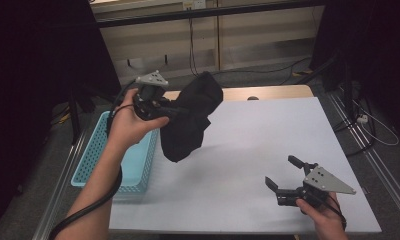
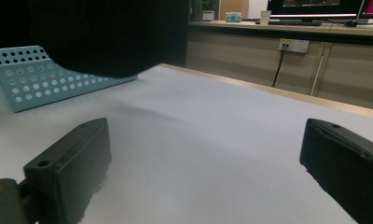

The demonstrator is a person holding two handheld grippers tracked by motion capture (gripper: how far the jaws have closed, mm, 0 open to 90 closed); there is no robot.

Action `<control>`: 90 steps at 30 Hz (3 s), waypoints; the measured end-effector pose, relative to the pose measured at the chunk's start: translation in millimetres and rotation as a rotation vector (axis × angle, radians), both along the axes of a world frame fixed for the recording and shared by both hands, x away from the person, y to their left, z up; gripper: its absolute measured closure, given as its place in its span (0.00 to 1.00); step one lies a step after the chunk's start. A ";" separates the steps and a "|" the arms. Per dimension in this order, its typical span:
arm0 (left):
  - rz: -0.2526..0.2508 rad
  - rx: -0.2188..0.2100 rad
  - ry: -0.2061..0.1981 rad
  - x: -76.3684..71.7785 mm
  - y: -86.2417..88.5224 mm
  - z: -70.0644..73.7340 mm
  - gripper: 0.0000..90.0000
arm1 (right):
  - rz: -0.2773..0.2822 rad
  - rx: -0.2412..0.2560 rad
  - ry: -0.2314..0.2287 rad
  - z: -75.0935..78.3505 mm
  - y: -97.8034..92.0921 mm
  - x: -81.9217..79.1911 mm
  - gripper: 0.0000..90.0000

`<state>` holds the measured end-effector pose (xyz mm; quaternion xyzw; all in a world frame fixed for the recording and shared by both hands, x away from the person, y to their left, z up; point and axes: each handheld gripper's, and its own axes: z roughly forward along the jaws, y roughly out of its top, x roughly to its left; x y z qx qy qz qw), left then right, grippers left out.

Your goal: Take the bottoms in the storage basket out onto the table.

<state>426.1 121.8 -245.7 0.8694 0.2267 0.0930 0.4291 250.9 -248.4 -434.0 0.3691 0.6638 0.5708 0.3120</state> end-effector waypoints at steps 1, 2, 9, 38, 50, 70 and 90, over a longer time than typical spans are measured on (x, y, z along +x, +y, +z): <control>-0.010 -0.002 0.007 -0.5 -3.5 -5.2 0.71 | -0.001 -0.004 -0.001 -0.2 -0.1 0.4 0.01; -0.019 -0.002 0.011 -1.0 -6.8 -10.1 0.71 | -0.002 -0.004 0.001 -0.4 -0.2 0.7 0.01; -0.079 -0.012 0.023 -7.9 -31.2 -36.9 0.71 | -0.003 -0.011 -0.002 -0.8 -0.4 2.0 0.01; -0.063 -0.054 -0.030 -25.3 -47.5 -138.7 0.14 | 0.026 -0.074 0.014 -3.0 11.0 12.2 0.01; -0.076 -0.065 -0.035 -54.6 -29.8 -150.7 0.13 | 0.035 -0.100 0.026 -5.0 15.8 19.7 0.01; -0.118 -0.044 -0.030 -62.4 -35.5 -169.8 0.11 | 0.010 -0.123 0.065 -5.7 14.1 27.1 0.01; -0.101 -0.055 -0.030 -66.4 -22.0 -171.3 0.11 | -0.011 -0.172 0.110 3.6 24.9 49.6 0.00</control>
